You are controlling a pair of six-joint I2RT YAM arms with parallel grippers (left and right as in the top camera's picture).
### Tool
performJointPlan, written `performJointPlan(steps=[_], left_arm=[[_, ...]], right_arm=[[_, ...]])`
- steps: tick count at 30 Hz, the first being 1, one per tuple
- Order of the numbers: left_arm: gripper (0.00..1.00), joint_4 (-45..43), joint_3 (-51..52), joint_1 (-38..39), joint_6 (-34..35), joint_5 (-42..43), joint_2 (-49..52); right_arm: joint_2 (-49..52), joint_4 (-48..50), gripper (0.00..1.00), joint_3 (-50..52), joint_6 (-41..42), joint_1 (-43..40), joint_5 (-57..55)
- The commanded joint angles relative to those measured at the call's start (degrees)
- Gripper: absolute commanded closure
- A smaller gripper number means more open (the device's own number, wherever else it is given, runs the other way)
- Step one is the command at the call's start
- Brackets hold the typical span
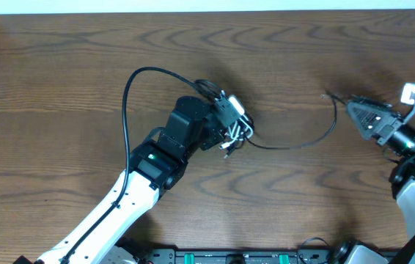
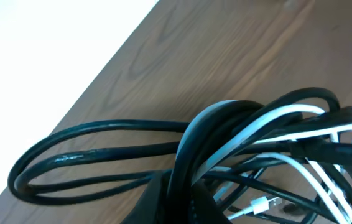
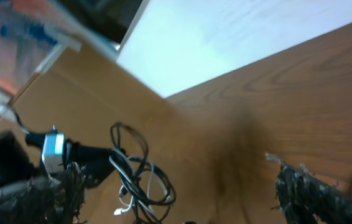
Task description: Untangle cables
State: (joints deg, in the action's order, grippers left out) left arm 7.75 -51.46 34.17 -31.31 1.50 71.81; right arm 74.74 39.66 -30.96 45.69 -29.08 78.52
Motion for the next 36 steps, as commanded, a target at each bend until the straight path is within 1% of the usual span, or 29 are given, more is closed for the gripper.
performJointPlan(steps=[1, 3, 5, 8, 11, 17, 19, 22, 26, 28, 30, 32, 34, 36], left_arm=[[0.93, -2.58, -1.60, -0.13, 0.92, 9.62, -0.70], [0.93, -3.23, -1.60, -0.13, -0.02, 12.90, -0.70], [0.93, -3.17, -1.60, -0.13, -1.92, 16.20, -0.70], [0.92, -3.19, -1.60, -0.13, -5.81, 23.02, -0.70], [0.93, -3.21, -1.60, -0.13, -8.35, 26.71, -0.70], [0.92, -5.44, -1.60, -0.13, -9.20, 26.99, -0.66], [0.92, -6.12, -1.60, -0.13, -9.20, 26.99, -0.66], [0.92, -6.80, -1.60, -0.13, -9.18, 26.99, -0.66], [0.92, -6.99, -1.60, -0.13, -9.18, 26.97, -0.63], [0.92, -7.04, -1.60, -0.13, -9.18, 25.86, -0.63], [0.92, -7.48, -1.60, -0.13, -9.18, 25.73, -0.63], [0.92, -8.11, -1.60, -0.13, -9.16, 25.73, -0.63], [0.92, -8.26, -1.60, -0.13, -9.16, 25.73, -0.63], [0.92, -8.22, -1.60, -0.13, -9.14, 25.05, -0.63]], right_arm=[[-0.15, -0.07, 0.01, -0.26, -5.86, 5.22, 1.57], [-0.15, -0.07, 0.01, -0.26, -8.11, 8.94, 1.57], [-0.15, -0.07, 0.02, -0.26, -8.76, 10.95, 1.53], [-0.15, -0.07, 0.02, -0.26, -10.58, 16.11, 1.18], [-0.15, -0.04, 0.02, -0.26, -13.40, 20.79, 1.22], [-0.15, -0.02, 0.02, -0.26, -19.41, 27.30, 1.18], [-0.15, -0.04, 0.04, -0.26, -20.76, 29.05, 1.18], [-0.15, -0.13, 0.16, -0.22, -22.64, 30.69, 1.33], [-0.15, -0.28, 0.17, -0.20, -25.40, 33.35, 1.38], [-0.13, -0.28, 0.24, -0.20, -27.23, 34.82, 1.38], [-0.13, -0.33, 0.37, -0.20, -28.30, 35.65, 1.36], [-0.11, -0.52, 0.54, -0.20, -29.68, 36.11, 1.31], [-0.09, -0.55, 0.77, -0.20, -29.92, 36.09, 0.98], [-0.09, -0.55, 0.95, -0.20, -29.97, 36.02, 0.87]])
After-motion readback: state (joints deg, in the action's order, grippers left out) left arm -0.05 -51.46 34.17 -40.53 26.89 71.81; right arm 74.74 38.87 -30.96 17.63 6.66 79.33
